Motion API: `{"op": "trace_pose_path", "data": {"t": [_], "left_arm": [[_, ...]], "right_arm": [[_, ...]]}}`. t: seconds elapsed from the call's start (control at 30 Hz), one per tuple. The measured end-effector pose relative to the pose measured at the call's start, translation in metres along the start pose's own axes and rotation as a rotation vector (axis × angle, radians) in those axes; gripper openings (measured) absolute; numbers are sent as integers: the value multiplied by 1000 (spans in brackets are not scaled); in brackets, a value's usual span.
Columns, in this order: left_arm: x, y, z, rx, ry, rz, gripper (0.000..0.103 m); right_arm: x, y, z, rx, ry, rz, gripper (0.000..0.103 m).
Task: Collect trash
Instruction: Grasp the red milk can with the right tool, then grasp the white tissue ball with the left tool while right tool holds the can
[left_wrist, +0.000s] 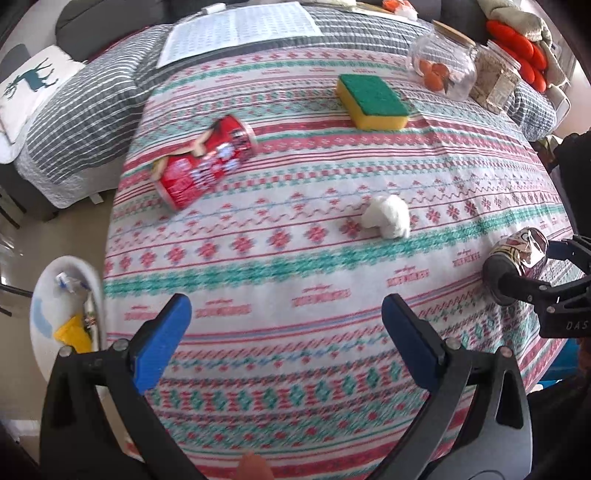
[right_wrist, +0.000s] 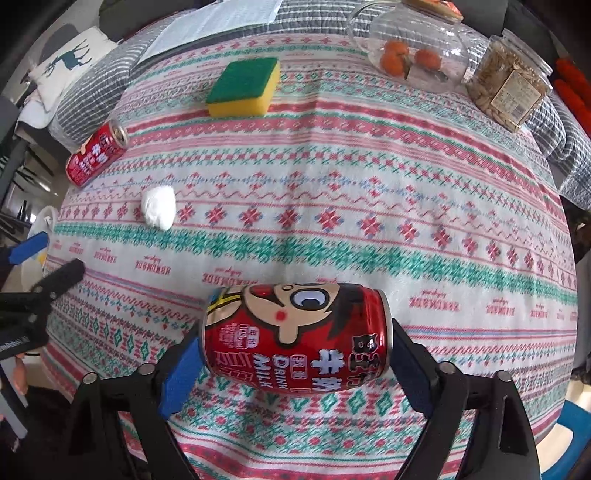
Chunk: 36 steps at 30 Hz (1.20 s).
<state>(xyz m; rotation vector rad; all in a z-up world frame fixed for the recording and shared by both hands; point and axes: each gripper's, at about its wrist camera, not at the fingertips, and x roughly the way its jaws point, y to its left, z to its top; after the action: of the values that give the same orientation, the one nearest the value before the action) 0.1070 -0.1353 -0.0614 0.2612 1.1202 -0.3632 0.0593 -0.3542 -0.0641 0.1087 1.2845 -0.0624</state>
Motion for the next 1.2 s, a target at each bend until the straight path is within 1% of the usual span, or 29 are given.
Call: {"op": "trace_pose_path", "data": {"t": [0.13,0.2,0.23,0.27,0.33,0.43,0.5,0.53,0.57,0.6,0.63,0.7,0.73,0.8,0.9,1.0,1.2], "left_arm": [[11,-18,11,15,23,-8,102],[16,-28,17,24,26,-8,102],[17,-30,18,26,25,-15,102],[20,-35,21,25,28,-37,102],[24,-40,26,15,34,-62,100],[31,-48,30,3,36,-94,88],[36,-50,33,-8,34,-109,75],[38,-50,34,-17,32,-116,72],[39,-50,36,-23,29,-121,66],[41,-50,37,-29,26,-124,61],[41,-50,37,-33,24,-124,58],[43,-50,39,-41,16,-121,46],[44,-49,40,-43,12,-120,43],[45,-50,43,-43,9,-118,28],[46,-49,46,-44,7,-125,23],[41,-47,46,-44,7,-139,22],[20,-34,37,-51,-15,-161,22]], "right_arm": [[-5,-13,4,9,-23,-24,90],[-7,-24,5,24,-29,-19,90],[-6,-30,8,32,-31,-14,90],[-7,-35,8,42,-35,-10,90],[-8,-44,8,59,-40,-10,90],[-11,-58,7,87,-45,-9,90],[-13,-65,8,102,-50,-7,90],[-14,-67,8,108,-53,-5,90],[-17,-71,6,115,-56,-2,90],[-19,-74,6,122,-59,3,90],[-21,-76,5,126,-62,5,90],[-23,-78,4,131,-66,8,90],[-23,-77,5,133,-67,10,90],[-25,-77,4,135,-70,12,90],[-27,-76,4,134,-76,15,90],[-29,-72,6,129,-82,18,90],[-36,-58,9,115,-101,29,90]]}}
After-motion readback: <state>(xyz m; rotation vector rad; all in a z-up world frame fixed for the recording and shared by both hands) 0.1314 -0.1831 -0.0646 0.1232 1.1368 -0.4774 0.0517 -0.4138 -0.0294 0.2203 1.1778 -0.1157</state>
